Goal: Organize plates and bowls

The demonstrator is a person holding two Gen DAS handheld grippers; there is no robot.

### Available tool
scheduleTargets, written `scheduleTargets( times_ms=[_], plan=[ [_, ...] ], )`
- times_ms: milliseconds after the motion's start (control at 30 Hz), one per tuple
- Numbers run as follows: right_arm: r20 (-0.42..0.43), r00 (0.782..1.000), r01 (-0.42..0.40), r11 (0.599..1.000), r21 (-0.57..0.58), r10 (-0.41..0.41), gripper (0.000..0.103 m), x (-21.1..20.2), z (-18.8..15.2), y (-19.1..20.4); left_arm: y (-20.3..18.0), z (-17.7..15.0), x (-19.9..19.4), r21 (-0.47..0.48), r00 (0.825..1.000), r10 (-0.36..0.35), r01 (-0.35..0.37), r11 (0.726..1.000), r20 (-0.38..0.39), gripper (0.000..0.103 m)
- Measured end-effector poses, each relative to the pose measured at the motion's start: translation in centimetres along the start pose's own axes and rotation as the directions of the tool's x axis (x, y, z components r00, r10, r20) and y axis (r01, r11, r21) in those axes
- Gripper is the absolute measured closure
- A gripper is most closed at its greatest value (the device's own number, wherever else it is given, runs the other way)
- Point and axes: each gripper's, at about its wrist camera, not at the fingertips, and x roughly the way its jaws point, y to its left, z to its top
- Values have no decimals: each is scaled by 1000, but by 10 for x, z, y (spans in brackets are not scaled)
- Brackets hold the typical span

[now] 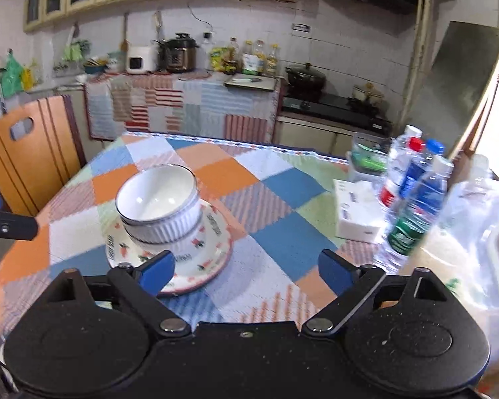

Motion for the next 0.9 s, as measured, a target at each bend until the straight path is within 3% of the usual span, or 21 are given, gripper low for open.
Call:
scheduleTargets(
  times_ms=[167,233,433,733,900],
  plan=[
    [-75,995,72,997,-14,-73,0,-9,2,7,-1,-7,-8,-19,999,25,-25,1000,23,19],
    [-65,994,80,996,-40,-82,0,-14,1,12,-3,-10,-11,-21,999,19,-18,1000,28,15],
    [-30,999,13,1000,-23,-14,1,-24,-3,14,-8,-16,-14,-21,997,50,-49,999,64,0],
    [-41,999,21,1000,-13,-21,1,-24,-9,17,-9,-18,-11,-14,995,78,-77,997,63,0],
    [-1,1000,26,999,35,-26,0,-29,-10,12,-11,-20,-13,-29,990,120,-118,993,76,0]
  ],
)
